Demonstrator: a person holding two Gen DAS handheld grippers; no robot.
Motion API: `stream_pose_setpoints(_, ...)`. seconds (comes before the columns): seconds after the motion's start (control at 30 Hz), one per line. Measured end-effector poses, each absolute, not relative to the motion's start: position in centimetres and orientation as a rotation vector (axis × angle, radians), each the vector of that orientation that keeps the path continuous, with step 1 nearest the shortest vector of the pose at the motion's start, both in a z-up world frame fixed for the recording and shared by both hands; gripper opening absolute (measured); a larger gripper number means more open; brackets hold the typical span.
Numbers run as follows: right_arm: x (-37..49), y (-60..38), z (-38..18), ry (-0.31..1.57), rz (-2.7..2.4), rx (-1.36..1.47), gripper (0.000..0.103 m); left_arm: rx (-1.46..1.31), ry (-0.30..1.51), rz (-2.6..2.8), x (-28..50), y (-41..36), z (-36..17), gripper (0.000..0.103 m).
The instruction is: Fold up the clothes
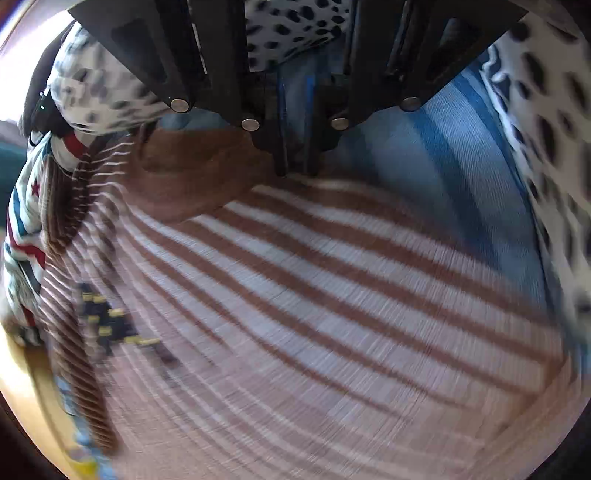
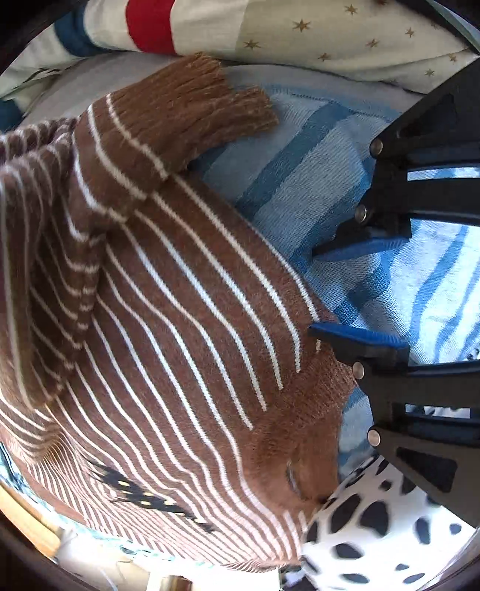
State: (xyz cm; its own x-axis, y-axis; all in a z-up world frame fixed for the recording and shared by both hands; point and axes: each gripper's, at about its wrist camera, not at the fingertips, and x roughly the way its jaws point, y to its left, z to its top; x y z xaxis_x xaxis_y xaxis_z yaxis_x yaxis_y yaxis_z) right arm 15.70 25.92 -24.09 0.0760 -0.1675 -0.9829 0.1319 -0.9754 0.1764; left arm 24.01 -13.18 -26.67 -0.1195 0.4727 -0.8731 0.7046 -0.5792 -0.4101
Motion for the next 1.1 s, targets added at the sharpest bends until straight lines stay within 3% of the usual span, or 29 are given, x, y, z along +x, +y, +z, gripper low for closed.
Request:
stream_pose_setpoints(0.07, 15.0, 26.1, -22.5, -0.025, -2.026, 2.126, 0.039, 1.972, 1.398, -1.727, 24.3, -14.1, -26.7, 0.007)
stream_pose_setpoints(0.17, 13.3, 26.0, -18.3, -0.037, -2.108, 2.01, 0.041, 1.956, 1.34, -1.796, 22.9, -15.4, -24.4, 0.007)
stream_pose_setpoints(0.3, 9.7, 24.8, -12.3, -0.121, -2.23, 1.828, 0.061, 1.85, 1.431, -1.978, 18.2, -16.8, -19.9, 0.007)
stream_pose_setpoints(0.37, 6.9, 23.7, -10.0, -0.159, -2.275, 1.759, 0.069, 1.757, 1.437, -2.049, 15.2, -18.0, -17.7, 0.013)
stream_pose_setpoints(0.43, 1.1, 23.4, -9.5, -0.178, -2.318, 1.722, 0.076, 1.672, 1.446, -2.077, 11.5, -19.7, -16.6, 0.046)
stream_pose_setpoints(0.5, -1.8, 22.0, -10.3, -0.222, -2.355, 1.698, 0.087, 1.604, 1.462, -2.086, 8.0, -21.8, -16.2, 0.059)
stream_pose_setpoints(0.67, -12.2, 17.7, -17.3, -0.288, -2.287, 1.882, 0.083, 1.507, 1.359, -2.037, 1.3, -27.0, -17.9, 0.06)
stream_pose_setpoints(0.8, -17.3, 15.8, -21.9, -0.171, -2.256, 2.034, 0.069, 1.442, 1.25, -1.957, -2.4, -31.6, -20.0, 0.06)
stream_pose_setpoints(0.97, -20.3, 13.0, -20.7, -0.008, -2.322, 1.93, 0.066, 1.471, 1.265, -2.028, -8.3, -33.7, -21.3, 0.06)
stream_pose_setpoints(1.1, -21.1, 10.0, -19.6, 0.182, -2.325, 1.9, 0.054, 1.494, 1.141, -2.116, -13.6, -32.6, -21.3, 0.06)
